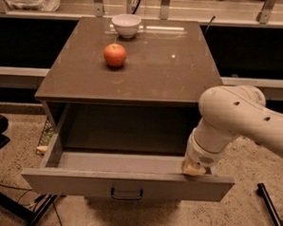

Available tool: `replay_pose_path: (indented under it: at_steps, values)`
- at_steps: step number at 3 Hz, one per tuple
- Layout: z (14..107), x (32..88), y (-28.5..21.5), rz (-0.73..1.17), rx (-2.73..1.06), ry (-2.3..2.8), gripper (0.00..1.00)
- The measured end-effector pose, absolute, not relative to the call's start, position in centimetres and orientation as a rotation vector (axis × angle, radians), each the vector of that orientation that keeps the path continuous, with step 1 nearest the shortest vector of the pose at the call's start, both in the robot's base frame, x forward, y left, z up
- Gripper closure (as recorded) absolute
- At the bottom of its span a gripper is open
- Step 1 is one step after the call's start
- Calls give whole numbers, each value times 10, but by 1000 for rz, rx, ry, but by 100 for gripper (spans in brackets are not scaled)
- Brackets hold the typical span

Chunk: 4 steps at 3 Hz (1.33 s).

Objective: Open top drawer

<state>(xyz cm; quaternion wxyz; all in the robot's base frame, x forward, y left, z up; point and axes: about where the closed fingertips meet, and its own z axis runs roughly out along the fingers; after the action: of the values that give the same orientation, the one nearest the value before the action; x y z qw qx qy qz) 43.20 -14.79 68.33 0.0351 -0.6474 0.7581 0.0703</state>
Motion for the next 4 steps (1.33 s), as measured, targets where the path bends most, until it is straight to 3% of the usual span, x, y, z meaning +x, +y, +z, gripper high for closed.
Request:
replay_pose_path:
  at_steps: [1,4]
  values:
    - [689,423,-152,234,-1980,2350,100]
    - [640,495,-109,330,-2082,2153,100]
